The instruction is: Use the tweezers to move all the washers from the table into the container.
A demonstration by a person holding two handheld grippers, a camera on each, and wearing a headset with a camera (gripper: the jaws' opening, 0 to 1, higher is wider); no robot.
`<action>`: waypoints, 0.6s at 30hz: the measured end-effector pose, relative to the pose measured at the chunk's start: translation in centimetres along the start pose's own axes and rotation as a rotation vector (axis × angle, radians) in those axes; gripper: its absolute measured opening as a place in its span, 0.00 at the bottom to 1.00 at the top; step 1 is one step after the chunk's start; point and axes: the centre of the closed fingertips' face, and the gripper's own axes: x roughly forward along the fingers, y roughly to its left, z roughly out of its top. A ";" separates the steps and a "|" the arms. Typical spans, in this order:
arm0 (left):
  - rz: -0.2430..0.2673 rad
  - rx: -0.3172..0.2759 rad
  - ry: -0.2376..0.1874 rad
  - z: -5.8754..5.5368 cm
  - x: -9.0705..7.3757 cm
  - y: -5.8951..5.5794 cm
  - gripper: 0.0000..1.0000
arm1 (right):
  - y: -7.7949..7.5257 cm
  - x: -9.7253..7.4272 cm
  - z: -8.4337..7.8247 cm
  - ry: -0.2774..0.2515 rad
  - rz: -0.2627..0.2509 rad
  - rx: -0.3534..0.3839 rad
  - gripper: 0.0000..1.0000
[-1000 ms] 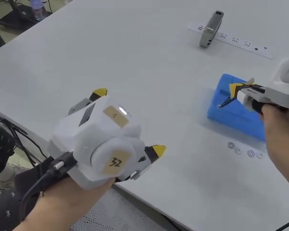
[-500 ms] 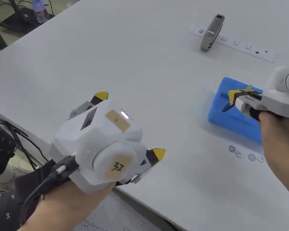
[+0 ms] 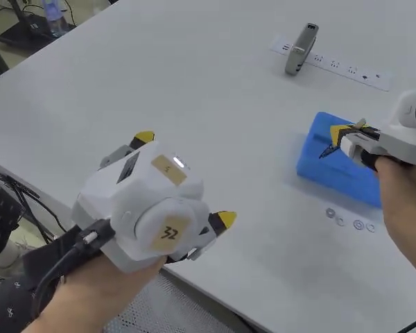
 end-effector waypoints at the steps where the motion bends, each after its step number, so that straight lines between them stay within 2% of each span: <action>1: -0.001 0.000 -0.001 0.0 0.0 0.0 0.93 | 0.1 -0.4 0.3 -0.008 0.003 0.003 0.02; 10: 0.001 0.001 -0.004 0.0 0.0 0.0 0.93 | 1.1 -2.9 2.0 -0.057 0.021 0.006 0.01; 18: 0.002 0.003 -0.002 0.0 -0.1 0.0 0.93 | 1.7 -4.7 2.7 -0.083 0.028 -0.002 0.02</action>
